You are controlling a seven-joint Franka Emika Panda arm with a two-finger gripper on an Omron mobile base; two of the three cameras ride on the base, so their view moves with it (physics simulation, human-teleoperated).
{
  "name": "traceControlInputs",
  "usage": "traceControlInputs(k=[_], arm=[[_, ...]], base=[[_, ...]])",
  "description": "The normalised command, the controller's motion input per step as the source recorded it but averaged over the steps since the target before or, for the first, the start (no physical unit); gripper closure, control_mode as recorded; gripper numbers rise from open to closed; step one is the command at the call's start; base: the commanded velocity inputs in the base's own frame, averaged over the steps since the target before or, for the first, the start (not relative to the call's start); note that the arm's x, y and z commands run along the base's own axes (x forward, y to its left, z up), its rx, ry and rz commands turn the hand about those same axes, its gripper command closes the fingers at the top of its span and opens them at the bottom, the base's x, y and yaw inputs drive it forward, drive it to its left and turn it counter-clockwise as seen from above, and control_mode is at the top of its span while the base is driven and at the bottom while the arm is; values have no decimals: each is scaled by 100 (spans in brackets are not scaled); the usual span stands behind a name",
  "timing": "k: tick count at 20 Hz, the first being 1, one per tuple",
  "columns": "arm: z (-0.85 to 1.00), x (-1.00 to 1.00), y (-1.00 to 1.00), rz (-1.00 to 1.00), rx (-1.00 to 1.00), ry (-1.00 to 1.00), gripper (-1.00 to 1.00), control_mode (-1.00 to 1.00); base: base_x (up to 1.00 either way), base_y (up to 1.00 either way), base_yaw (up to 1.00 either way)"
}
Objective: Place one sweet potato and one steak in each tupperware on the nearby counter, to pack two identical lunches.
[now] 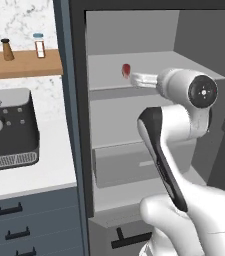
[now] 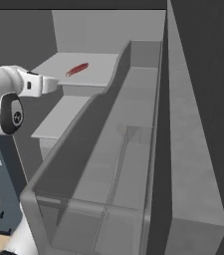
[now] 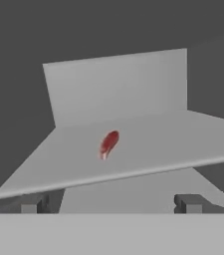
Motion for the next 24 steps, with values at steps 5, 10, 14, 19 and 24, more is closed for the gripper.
traceControlInputs(k=[5, 10, 14, 19, 24], arm=[[2, 69, -1, 0, 0, 15, -100, -100], [3, 78, 0, 0, 0, 20, -100, -100], [-7, 62, 0, 0, 0, 0, -100, -100], [-15, 56, 0, 0, 0, 2, -100, -100], [-30, 43, 0, 0, 0, 19, -100, -100]], base=[[0, 0, 0], [0, 0, 0], [0, 0, 0], [0, 0, 0], [0, 0, 0]])
